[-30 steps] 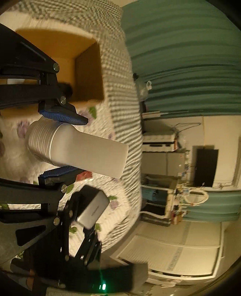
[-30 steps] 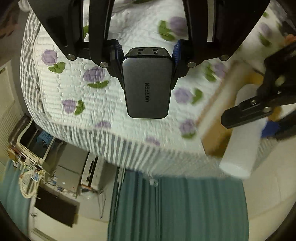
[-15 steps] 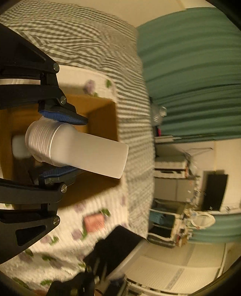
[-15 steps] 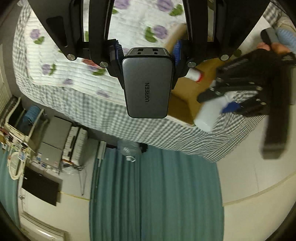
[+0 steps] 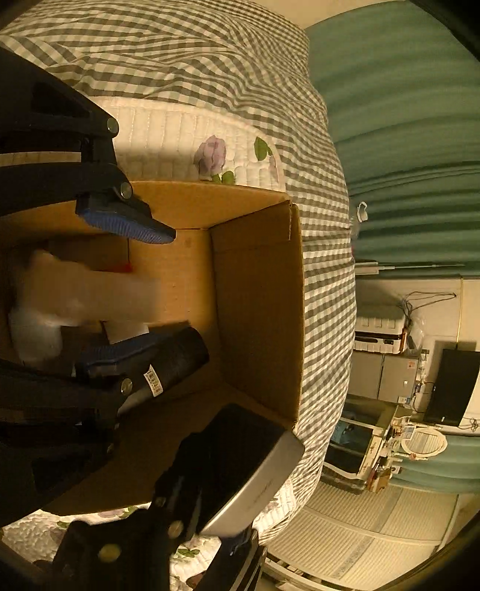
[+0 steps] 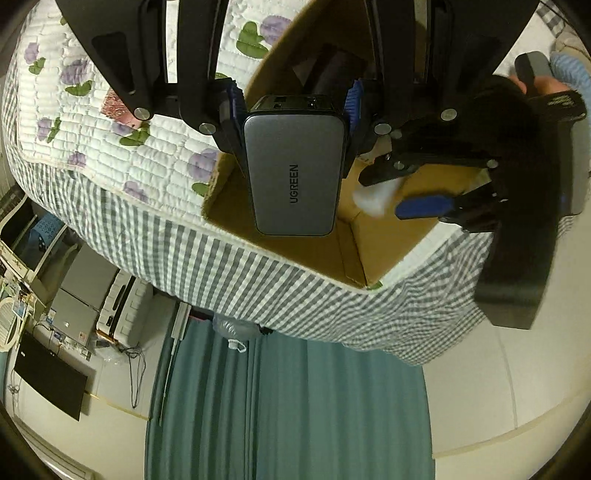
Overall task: Organize rigid objects
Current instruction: 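Lower cup stack and UGREEN charger into the box and open both tools, then reach the left tool down and grasp the pink rose-patterned card case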
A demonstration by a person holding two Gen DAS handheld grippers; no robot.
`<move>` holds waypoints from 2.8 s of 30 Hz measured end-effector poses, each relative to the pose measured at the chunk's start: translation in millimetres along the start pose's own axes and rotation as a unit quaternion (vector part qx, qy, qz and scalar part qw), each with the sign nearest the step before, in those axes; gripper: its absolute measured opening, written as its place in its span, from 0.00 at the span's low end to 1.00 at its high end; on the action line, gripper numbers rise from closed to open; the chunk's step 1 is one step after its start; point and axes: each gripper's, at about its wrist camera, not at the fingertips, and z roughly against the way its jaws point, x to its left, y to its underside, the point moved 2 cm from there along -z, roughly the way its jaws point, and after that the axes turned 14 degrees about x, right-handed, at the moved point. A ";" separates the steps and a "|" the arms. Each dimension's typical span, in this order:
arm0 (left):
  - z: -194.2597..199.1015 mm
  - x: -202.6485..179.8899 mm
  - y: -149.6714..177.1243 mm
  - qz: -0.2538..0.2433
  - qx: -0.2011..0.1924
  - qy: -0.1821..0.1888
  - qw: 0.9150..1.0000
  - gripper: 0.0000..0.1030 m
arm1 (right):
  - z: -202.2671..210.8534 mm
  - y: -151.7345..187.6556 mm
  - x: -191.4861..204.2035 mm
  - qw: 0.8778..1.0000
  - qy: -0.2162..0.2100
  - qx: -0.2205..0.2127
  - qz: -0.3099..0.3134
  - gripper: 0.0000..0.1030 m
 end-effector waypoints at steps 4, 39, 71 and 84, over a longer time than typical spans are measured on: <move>15.6 1.2 2.4 -0.001 -0.022 -0.012 1.000 0.55 | 0.1 -0.5 1.3 1.000 0.006 0.001 -0.009 0.41; 59.8 14.7 26.2 0.030 -0.083 -0.049 0.995 0.64 | 46.5 -3.3 -42.9 0.996 0.037 -0.025 -0.073 0.80; -88.8 -279.9 -37.7 -0.068 0.020 -0.016 0.997 0.68 | -2.1 141.1 -301.8 0.978 0.083 0.027 -0.188 1.00; -123.7 -290.1 -55.1 -0.084 0.017 -0.002 0.996 0.78 | -12.3 147.1 -309.9 0.973 0.068 0.051 -0.216 1.00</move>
